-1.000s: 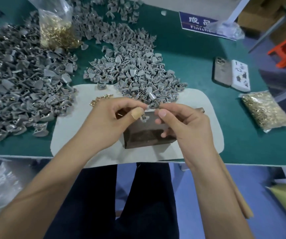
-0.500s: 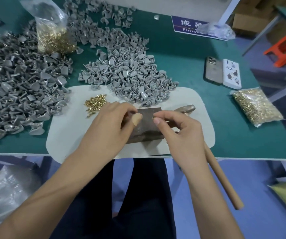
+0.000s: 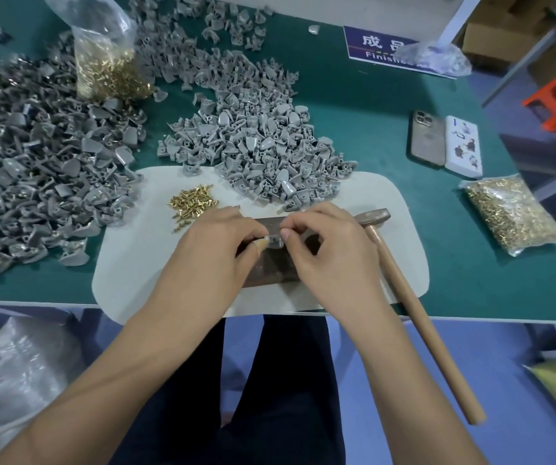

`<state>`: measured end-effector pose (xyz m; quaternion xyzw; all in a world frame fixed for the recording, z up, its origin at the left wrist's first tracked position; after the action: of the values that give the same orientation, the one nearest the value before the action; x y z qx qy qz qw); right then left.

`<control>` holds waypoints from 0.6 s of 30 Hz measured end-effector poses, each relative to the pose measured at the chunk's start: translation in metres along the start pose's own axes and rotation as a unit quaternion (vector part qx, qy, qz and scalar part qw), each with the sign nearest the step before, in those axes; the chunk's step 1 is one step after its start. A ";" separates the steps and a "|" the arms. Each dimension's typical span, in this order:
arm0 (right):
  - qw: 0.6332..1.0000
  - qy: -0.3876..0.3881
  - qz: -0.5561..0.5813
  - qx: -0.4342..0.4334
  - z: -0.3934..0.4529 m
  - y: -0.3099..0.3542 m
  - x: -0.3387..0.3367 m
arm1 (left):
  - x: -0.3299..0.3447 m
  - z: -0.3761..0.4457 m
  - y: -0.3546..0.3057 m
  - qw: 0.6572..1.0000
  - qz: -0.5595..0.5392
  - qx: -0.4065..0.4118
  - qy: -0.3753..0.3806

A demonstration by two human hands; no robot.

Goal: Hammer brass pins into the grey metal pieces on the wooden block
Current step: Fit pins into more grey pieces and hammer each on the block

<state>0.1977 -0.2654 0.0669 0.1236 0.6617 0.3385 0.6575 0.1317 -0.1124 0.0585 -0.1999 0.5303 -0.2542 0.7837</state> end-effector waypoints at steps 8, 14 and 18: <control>0.996 0.031 -0.081 -0.029 0.006 0.012 -0.003 | 0.001 0.005 0.007 0.999 -0.010 0.036 0.002; 0.988 0.035 -0.145 -0.034 0.000 0.023 -0.007 | 0.002 0.005 0.011 0.999 -0.004 0.044 0.003; 0.965 0.024 -0.249 -0.075 -0.003 0.040 -0.004 | 0.002 0.004 0.011 0.999 0.006 0.040 -0.004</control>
<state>0.1841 -0.2390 0.0938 -0.1025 0.6601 0.2155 0.7122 0.1378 -0.1048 0.0515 -0.1668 0.5176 -0.2698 0.7946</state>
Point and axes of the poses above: each hand's wrist, its own z-axis towards the middle knuckle, its own x-axis out of the palm, y = z × x, the point moved 3 cm from there along z, towards the middle knuckle, and after that the axes turned 11 degrees about x, right-handed, at the moved point
